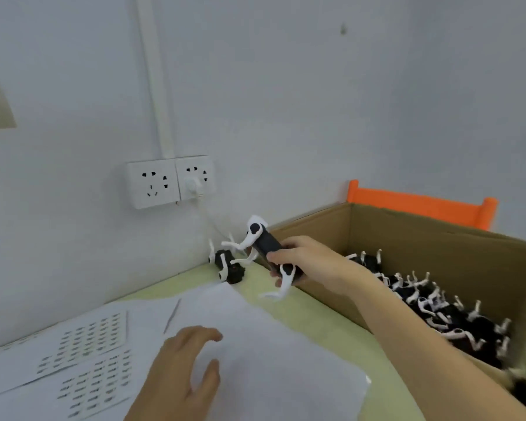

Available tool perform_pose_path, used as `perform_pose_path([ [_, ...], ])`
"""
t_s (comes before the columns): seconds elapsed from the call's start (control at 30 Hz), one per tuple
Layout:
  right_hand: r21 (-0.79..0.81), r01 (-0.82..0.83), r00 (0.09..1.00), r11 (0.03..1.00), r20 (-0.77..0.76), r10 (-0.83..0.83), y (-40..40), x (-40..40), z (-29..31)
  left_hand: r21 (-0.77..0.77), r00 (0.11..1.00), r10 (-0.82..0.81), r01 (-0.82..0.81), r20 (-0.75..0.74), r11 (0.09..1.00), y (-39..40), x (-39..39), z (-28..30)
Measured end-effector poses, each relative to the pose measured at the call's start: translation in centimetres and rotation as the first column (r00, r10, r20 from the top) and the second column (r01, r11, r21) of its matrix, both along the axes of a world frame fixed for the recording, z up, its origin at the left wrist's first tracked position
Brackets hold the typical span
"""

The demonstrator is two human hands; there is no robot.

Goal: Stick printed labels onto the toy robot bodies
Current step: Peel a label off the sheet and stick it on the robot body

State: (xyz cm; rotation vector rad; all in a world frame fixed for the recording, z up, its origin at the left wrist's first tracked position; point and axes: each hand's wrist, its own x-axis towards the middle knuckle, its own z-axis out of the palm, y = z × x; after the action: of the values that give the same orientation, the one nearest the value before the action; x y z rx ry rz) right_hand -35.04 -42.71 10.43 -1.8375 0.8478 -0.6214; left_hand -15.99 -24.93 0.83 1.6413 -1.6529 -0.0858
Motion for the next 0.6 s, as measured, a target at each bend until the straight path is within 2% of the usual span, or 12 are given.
perform_pose_path([
  [0.07, 0.004, 0.087, 0.996, 0.996, 0.02, -0.087, -1.9, -3.3, 0.1, 0.077, 0.998, -0.032, 0.028, 0.048, 0.997, -3.2, -3.0, -0.1],
  [0.17, -0.002, 0.247, 0.969, 0.969, 0.029, -0.247, -4.7, -8.1, 0.0, 0.053, 0.993, 0.106, -0.108, 0.05, 0.993, -7.2, -8.0, -0.4],
  [0.3, -0.014, 0.552, 0.834, 0.833, 0.011, -0.552, -9.3, -14.5, -1.5, 0.053, 0.974, 0.136, -0.148, 0.184, 0.988, -10.0, -11.3, -1.7],
  [0.37, -0.064, 0.621, 0.772, 0.781, -0.121, -0.624, -11.8, -17.0, -2.8, 0.093, 0.946, 0.15, -0.183, 0.286, 0.979, -10.6, -11.3, -2.0],
  [0.43, -0.103, 0.63, 0.722, 0.77, -0.287, -0.63, -13.9, -18.3, -4.4, 0.112, 0.935, 0.132, -0.178, 0.329, 0.978, -10.7, -11.3, -1.4],
  [0.5, -0.161, 0.606, 0.67, 0.779, -0.425, -0.609, -15.8, -18.7, -5.9, 0.076, 0.953, 0.083, -0.109, 0.292, 0.991, -10.7, -11.1, -1.5],
  [0.6, -0.287, 0.488, 0.587, 0.824, -0.591, -0.553, -18.3, -18.8, -7.9, 0.054, 0.939, 0.092, -0.116, 0.331, 0.992, -11.0, -11.2, -2.2],
])
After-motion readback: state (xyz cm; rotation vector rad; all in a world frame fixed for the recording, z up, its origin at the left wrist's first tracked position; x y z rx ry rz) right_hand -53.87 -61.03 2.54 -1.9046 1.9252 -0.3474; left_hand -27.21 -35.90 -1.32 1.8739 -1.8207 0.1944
